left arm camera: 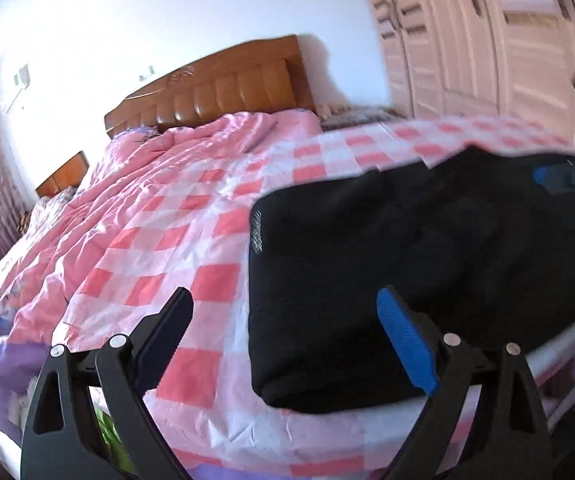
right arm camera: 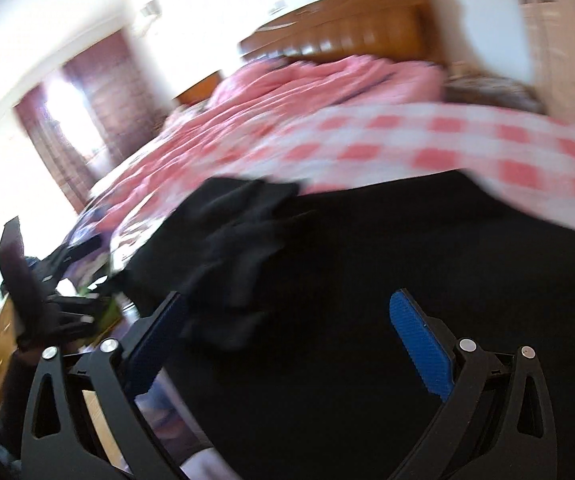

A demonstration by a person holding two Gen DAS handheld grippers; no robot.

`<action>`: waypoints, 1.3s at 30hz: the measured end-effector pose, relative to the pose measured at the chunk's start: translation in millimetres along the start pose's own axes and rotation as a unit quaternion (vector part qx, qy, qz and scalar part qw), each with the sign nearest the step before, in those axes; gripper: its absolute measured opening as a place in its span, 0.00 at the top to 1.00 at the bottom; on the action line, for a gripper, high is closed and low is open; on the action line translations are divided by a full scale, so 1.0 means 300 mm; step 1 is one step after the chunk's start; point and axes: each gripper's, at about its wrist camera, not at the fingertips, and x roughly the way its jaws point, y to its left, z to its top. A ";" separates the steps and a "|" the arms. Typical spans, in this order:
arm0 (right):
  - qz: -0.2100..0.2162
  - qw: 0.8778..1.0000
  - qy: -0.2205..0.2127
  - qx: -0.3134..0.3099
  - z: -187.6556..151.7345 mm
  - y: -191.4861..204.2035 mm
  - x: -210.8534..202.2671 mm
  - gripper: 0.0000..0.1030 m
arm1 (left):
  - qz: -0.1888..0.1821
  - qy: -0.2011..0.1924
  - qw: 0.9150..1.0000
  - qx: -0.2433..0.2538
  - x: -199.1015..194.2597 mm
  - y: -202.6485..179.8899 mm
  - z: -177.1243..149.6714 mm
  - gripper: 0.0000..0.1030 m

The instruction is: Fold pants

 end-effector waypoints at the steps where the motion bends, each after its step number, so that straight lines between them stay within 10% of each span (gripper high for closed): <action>1: 0.019 1.000 0.008 -0.005 0.000 0.033 0.029 0.19 | -0.007 0.001 1.000 0.009 0.004 -0.014 -0.005 0.10; 5: 0.083 0.995 0.044 0.018 -0.003 0.096 0.109 0.29 | -0.004 0.006 0.999 0.047 0.045 -0.058 -0.027 0.10; 13: 0.057 0.993 0.069 0.071 -0.012 0.014 0.176 0.48 | -0.022 0.029 0.997 0.063 0.098 -0.056 -0.069 0.15; 20: 0.029 0.999 0.030 0.005 0.041 0.099 0.070 0.49 | -0.013 0.020 0.997 0.068 0.077 -0.046 -0.053 0.25; 31: 0.047 0.992 0.074 0.093 -0.001 0.010 0.195 0.50 | -0.019 0.019 0.997 0.066 0.113 -0.070 -0.031 0.26; 33: 0.048 0.993 0.067 0.086 0.015 0.014 0.198 0.68 | -0.016 0.018 0.998 0.065 0.117 -0.065 -0.031 0.40; 35: 0.045 0.995 0.062 0.068 0.016 0.034 0.191 0.91 | 0.010 0.017 0.998 0.059 0.120 -0.047 -0.028 0.78; 39: 0.037 0.999 0.029 0.021 0.023 0.100 0.124 0.91 | -0.003 -0.018 0.999 0.030 0.052 0.011 -0.011 0.89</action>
